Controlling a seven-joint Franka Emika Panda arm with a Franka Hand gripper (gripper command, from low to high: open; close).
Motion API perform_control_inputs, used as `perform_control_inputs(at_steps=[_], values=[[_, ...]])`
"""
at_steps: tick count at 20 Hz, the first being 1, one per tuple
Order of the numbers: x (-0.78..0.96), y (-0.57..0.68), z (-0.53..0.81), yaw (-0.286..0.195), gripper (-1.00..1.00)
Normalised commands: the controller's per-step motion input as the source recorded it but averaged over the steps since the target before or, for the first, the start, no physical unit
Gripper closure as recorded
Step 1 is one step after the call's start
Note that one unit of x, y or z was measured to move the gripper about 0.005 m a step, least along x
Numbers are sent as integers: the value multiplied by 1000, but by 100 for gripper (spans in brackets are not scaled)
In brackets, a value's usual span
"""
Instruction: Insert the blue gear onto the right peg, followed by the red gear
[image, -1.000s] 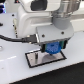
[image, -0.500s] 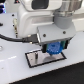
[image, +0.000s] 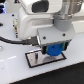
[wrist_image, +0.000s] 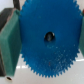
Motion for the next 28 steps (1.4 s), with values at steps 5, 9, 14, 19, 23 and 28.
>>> perform_control_inputs(at_steps=[5, 9, 14, 19, 23, 28], values=[[0, -182, -61, 0, 100], [-14, -173, -154, 0, 100], [-12, -157, -424, 0, 100], [0, -27, -382, 0, 100], [-58, 50, -39, 0, -100], [-197, 163, 282, 0, -100]])
